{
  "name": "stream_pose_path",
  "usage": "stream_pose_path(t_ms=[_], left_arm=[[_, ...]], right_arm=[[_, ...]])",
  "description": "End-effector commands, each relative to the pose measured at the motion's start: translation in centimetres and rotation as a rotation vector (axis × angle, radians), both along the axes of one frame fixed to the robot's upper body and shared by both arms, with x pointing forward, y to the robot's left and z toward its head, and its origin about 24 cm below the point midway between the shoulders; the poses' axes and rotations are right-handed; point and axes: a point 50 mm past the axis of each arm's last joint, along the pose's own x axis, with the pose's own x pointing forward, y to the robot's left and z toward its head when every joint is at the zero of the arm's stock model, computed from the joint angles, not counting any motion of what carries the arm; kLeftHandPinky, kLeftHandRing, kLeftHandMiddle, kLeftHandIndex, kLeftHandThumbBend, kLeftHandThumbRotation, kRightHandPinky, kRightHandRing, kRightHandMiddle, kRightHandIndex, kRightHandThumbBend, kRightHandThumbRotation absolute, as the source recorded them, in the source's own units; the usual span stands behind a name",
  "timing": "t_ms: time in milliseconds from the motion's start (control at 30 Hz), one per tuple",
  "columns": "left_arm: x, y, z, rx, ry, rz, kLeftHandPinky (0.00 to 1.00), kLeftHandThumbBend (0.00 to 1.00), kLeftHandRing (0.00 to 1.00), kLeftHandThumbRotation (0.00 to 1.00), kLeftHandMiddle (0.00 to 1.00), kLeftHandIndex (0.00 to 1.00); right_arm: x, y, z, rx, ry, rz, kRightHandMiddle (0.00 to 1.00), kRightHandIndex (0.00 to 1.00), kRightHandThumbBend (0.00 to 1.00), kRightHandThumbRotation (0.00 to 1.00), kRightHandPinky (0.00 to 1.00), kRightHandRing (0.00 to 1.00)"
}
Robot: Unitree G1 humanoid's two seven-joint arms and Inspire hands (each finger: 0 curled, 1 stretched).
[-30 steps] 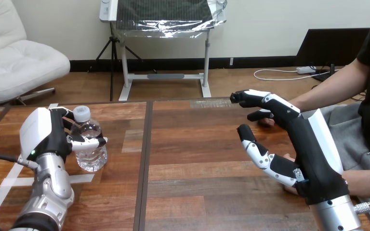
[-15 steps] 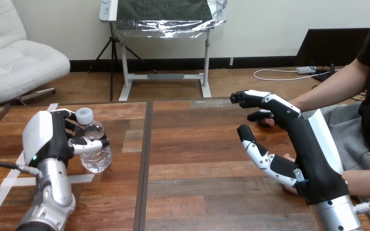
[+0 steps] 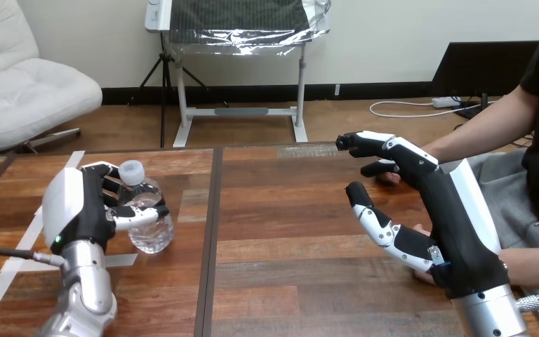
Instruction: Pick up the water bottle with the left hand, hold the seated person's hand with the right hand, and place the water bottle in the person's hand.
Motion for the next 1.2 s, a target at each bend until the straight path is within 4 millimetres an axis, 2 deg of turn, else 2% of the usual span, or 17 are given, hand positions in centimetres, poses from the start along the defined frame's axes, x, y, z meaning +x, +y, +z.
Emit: stream_pose_path(t_ms=[0, 733, 1167], left_arm=[[1.1, -0.9, 2.2, -0.034, -0.136, -0.041, 0.40, 0.68, 0.43, 0.00, 0.46, 0.48], [0.7, -1.6, 3.0, -0.062, -0.202, -0.096, 0.40, 0.66, 0.41, 0.00, 0.45, 0.48], [0.1, -2.6, 4.3, -0.068, -0.263, -0.165, 0.37, 0.66, 0.40, 0.00, 0.44, 0.48]], right_arm=[[1.0, -0.1, 1.7, 0.014, -0.087, 0.006, 0.79, 0.71, 0.30, 0.00, 0.65, 0.76], [1.2, 0.0, 1.7, 0.007, -0.087, -0.002, 0.78, 0.71, 0.32, 0.00, 0.64, 0.75], [1.3, -0.1, 1.6, 0.006, -0.091, -0.004, 0.78, 0.72, 0.34, 0.00, 0.64, 0.75]])
